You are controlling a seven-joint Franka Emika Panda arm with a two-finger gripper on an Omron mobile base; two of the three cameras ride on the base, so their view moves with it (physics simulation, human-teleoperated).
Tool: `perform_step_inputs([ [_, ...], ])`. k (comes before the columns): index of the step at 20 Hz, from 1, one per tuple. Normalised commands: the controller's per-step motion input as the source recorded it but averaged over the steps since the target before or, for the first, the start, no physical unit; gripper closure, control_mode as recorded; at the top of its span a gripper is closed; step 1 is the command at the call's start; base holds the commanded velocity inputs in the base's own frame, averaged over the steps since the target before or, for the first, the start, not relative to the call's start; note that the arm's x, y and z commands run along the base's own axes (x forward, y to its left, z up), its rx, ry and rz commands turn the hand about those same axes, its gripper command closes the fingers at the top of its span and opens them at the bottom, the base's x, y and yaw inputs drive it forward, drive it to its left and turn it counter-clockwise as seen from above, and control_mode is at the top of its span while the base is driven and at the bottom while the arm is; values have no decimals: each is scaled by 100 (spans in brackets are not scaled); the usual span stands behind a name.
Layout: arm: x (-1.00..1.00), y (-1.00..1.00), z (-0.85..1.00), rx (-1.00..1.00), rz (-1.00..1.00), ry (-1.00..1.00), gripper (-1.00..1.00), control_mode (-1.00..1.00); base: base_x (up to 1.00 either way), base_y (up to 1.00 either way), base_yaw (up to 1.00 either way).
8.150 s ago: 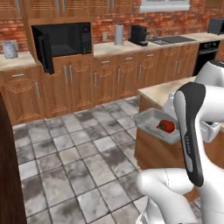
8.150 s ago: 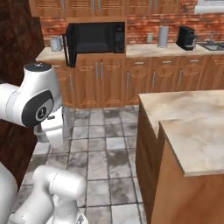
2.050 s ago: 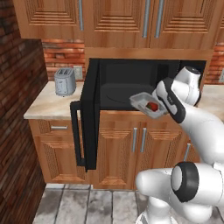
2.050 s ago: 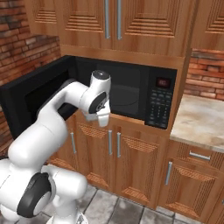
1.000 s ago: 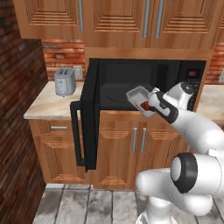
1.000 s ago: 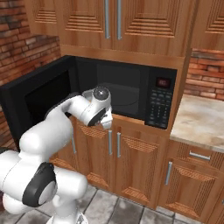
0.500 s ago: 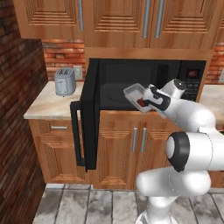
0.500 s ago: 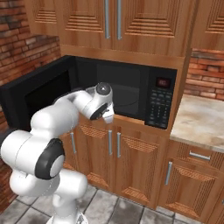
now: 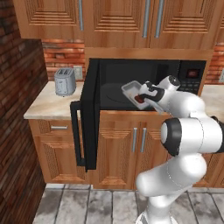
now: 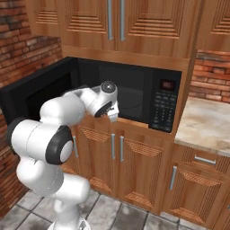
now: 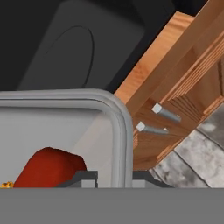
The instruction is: Place the tupperware containing the shrimp and bell pepper meal in the microwave. Close the microwave door and press the start button to reheat the meal.
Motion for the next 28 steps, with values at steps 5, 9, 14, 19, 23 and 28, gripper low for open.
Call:
perform_step_inputs([
  [5, 49, 0, 0, 0, 0, 0, 100, -100, 0, 0, 0],
  [9, 50, -1, 0, 0, 0, 0, 100, -100, 0, 0, 0],
  [14, 41, 0, -9, 0, 0, 0, 100, -100, 0, 0, 0],
  [19, 37, -1, -26, 0, 0, 0, 100, -100, 0, 0, 0],
  [23, 40, -1, -26, 0, 0, 0, 100, -100, 0, 0, 0],
  [28, 45, -9, -19, 0, 0, 0, 100, -100, 0, 0, 0],
])
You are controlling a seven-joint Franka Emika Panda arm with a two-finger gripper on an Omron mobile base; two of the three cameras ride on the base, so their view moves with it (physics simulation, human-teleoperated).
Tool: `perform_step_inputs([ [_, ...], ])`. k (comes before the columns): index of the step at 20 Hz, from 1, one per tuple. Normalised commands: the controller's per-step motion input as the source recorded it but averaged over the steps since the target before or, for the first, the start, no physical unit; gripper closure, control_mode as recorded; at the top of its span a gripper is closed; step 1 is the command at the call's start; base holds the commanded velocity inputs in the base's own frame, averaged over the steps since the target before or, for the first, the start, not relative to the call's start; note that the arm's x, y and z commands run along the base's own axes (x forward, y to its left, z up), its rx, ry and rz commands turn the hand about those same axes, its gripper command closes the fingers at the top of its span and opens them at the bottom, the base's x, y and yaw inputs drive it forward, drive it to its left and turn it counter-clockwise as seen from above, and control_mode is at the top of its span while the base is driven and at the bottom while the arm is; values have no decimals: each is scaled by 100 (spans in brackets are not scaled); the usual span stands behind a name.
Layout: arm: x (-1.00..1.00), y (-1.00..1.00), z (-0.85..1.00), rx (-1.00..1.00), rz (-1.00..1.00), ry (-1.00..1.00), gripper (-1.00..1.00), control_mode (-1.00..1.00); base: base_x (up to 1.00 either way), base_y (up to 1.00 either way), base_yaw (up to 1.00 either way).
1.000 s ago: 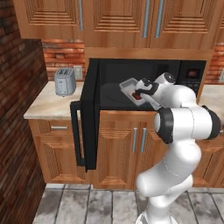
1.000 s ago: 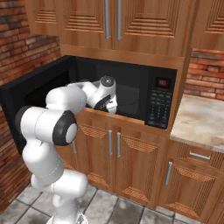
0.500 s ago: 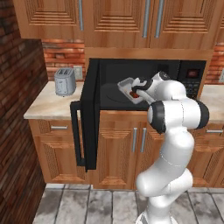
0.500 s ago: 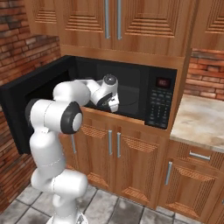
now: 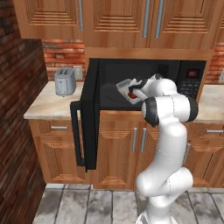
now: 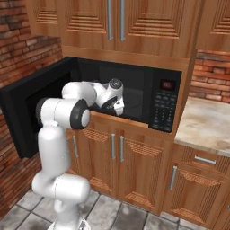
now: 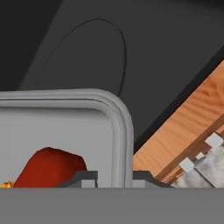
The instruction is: Place the tupperware containing the shrimp and bell pepper meal in the microwave. Close the microwave door and press the start button to reheat the meal.
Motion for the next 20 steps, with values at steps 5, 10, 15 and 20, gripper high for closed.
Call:
perform_step_inputs([
  [5, 49, -21, -2, 0, 0, 0, 100, -100, 0, 0, 0],
  [10, 48, -13, -3, 0, 0, 0, 100, -100, 0, 0, 0],
  [15, 43, 0, -16, 0, 0, 0, 100, -100, 0, 0, 0],
  [20, 40, 0, -22, 0, 0, 0, -100, -100, 0, 0, 0],
])
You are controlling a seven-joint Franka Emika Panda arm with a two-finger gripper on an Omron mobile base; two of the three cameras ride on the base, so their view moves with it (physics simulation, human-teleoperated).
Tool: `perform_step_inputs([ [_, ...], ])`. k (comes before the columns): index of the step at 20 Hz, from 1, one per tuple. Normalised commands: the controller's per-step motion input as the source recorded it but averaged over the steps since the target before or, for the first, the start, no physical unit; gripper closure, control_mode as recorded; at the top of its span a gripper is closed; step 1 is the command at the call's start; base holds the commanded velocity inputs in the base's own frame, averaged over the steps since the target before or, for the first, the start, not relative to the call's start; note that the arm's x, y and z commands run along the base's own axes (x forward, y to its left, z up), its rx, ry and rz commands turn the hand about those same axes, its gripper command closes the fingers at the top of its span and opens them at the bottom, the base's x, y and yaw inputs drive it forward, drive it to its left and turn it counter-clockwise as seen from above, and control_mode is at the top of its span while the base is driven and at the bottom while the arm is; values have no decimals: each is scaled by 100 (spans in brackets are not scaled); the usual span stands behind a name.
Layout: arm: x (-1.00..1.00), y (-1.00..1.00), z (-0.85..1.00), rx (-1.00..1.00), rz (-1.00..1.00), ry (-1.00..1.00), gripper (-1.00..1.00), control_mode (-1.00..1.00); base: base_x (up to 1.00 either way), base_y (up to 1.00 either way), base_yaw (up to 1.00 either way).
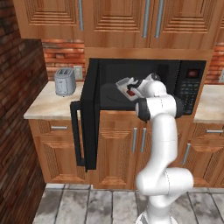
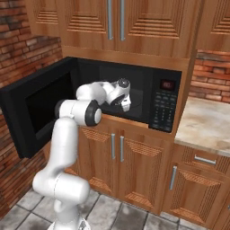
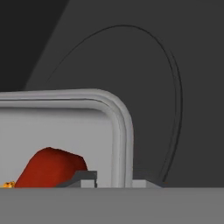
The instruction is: Place the tupperware containing the shrimp and bell pepper meal in the microwave. Close the microwave door and press the start button to reheat the meal.
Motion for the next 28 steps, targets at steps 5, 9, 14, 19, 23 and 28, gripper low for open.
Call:
perform_step_inputs([
  [5, 10, 0, -6, 0, 0, 0, -100, -100, 0, 0, 0],
  [9, -16, 0, 0, -2, 0, -3, -100, -100, 0, 0, 0],
  [14, -42, 3, 0, -4, 0, -4, -100, -100, 0, 0, 0],
  [19, -72, 7, 0, -7, 0, -7, -100, -100, 0, 0, 0],
  [23, -100, 2, 39, -6, 1, -18, -100, -100, 0, 0, 0],
  [28, -100, 5, 74, -9, 9, -15, -100, -100, 0, 0, 0],
])
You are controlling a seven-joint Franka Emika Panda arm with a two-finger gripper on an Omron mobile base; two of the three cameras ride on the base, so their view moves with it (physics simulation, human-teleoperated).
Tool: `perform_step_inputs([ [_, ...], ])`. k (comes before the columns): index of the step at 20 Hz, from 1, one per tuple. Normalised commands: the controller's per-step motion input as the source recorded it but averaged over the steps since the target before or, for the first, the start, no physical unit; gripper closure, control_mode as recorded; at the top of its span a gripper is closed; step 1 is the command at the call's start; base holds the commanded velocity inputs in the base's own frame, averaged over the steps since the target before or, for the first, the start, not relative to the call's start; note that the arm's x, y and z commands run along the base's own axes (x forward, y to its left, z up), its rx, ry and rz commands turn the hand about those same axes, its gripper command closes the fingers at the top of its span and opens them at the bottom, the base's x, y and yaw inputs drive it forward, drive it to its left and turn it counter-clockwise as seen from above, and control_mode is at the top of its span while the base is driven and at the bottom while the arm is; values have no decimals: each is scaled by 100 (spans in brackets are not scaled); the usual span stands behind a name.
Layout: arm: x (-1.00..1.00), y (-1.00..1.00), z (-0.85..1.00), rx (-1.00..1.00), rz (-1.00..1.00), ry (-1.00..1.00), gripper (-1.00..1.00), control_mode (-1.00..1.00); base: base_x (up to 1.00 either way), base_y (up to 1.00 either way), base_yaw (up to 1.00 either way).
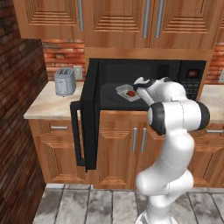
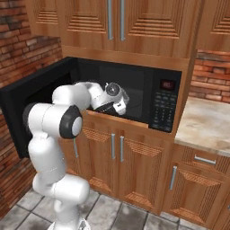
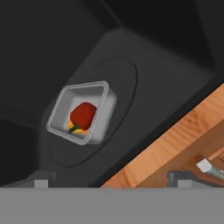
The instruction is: Place the tupperware containing the shrimp and bell pepper meal in the microwave. Close the microwave door and press the start button to reheat the meal.
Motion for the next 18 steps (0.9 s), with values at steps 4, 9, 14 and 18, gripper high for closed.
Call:
perform_step_inputs([
  [4, -100, 2, 100, -16, 19, 0, -100, -100, 0, 0, 0],
  [9, -100, 0, 100, -27, 27, 7, -100, -100, 0, 0, 0],
  [14, -100, 14, 96, -37, 34, 12, -100, -100, 0, 0, 0],
  [18, -100, 38, 70, -42, 35, 14, -100, -100, 0, 0, 0],
])
